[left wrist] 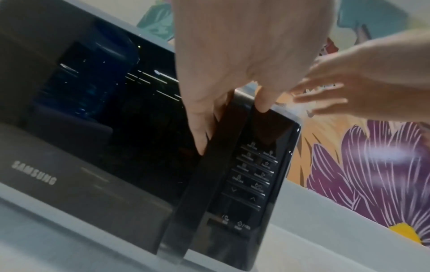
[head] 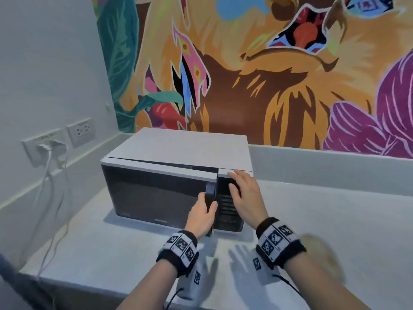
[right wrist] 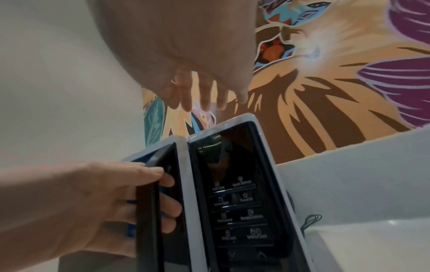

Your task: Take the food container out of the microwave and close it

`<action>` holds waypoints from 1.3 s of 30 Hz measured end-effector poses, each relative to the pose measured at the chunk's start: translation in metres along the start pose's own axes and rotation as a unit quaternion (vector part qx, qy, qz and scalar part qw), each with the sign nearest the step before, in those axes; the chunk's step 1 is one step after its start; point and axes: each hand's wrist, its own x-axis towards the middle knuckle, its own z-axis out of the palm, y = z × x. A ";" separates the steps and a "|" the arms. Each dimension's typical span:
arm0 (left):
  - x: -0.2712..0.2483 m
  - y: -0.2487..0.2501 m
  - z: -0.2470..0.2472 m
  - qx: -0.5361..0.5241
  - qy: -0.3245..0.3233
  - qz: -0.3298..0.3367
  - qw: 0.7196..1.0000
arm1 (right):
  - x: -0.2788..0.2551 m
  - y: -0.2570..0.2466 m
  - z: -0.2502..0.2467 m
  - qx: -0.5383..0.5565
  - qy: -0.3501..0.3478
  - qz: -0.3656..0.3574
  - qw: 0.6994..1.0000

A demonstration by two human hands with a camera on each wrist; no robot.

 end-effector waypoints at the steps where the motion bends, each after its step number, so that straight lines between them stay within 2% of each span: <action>1: 0.005 -0.002 0.002 0.006 -0.007 -0.006 1.000 | 0.008 -0.003 0.005 -0.021 -0.005 -0.014 1.000; 5: 0.008 -0.012 0.003 0.029 -0.048 -0.006 0.998 | 0.025 -0.009 0.022 -0.091 -0.027 -0.042 0.995; 8: 0.009 -0.021 0.001 0.078 -0.075 -0.001 0.994 | 0.026 -0.008 0.030 -0.125 0.005 -0.050 0.991; 12: 0.014 -0.026 0.004 0.111 -0.048 0.030 0.992 | 0.030 -0.008 0.037 -0.157 0.044 -0.050 0.985; 17: 0.019 -0.027 0.010 0.115 -0.022 0.047 0.992 | 0.034 -0.007 0.042 -0.186 0.061 -0.048 0.980; 34: 0.035 -0.019 0.015 0.105 -0.033 0.022 0.994 | 0.042 -0.011 0.053 -0.241 0.057 -0.006 0.969; 39: 0.034 -0.018 0.014 0.100 -0.041 0.015 0.994 | 0.042 -0.012 0.046 -0.217 0.042 -0.025 0.975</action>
